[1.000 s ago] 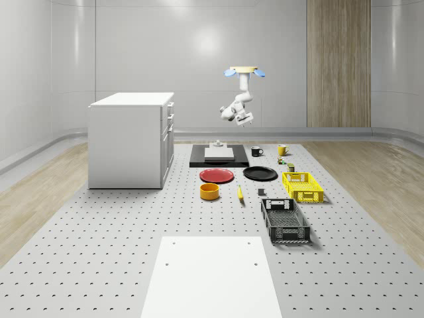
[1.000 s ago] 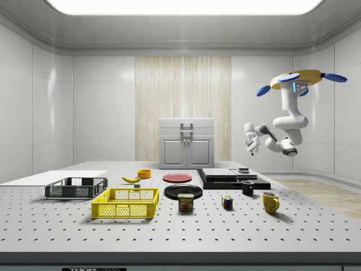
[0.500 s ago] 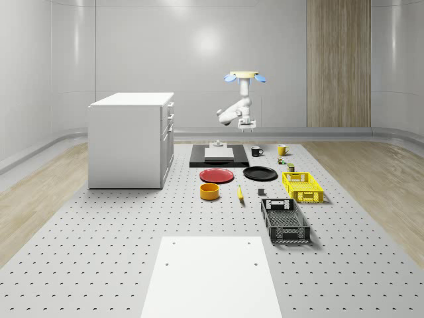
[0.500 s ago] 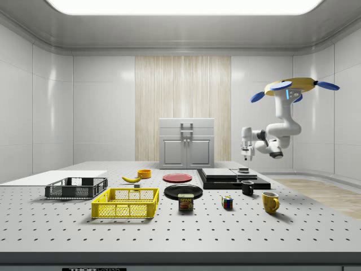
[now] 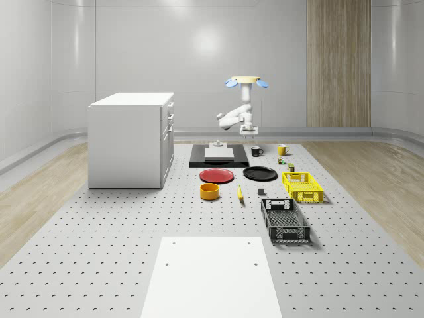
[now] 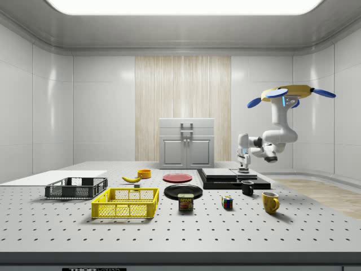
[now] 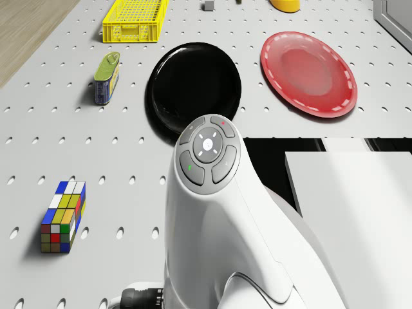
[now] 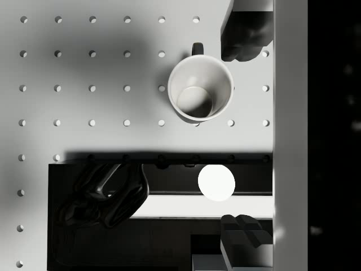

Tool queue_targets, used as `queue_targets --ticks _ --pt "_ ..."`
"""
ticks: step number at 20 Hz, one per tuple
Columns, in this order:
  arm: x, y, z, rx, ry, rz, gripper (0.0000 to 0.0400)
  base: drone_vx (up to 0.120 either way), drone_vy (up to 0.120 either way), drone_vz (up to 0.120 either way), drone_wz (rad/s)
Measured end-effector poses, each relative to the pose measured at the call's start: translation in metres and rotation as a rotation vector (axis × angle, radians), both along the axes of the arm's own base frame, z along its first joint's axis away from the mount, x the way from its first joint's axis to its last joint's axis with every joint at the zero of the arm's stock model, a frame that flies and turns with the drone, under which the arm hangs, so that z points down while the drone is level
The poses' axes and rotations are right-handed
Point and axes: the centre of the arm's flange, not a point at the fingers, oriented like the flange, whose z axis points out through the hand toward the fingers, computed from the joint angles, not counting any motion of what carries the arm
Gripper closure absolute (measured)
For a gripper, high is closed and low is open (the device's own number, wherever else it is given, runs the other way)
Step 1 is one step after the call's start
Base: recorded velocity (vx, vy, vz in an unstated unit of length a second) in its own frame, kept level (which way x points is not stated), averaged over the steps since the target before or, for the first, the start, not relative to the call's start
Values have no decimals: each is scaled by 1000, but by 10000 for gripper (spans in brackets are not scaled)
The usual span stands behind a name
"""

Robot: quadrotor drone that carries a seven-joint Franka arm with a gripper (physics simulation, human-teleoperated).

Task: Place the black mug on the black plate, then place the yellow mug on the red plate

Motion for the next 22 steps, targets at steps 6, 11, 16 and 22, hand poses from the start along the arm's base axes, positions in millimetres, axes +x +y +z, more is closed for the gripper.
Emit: queue_targets --ticks 6,11,16,22 --pt "0 -1 0 -6 0 0 0 0 60 -87 0" --pt "0 -1 11 -8 0 0 0 0 0 0 0" --pt "0 -1 30 -8 0 0 0 0 0 0 0" --pt "0 -1 52 -9 0 0 0 0 0 0 0"
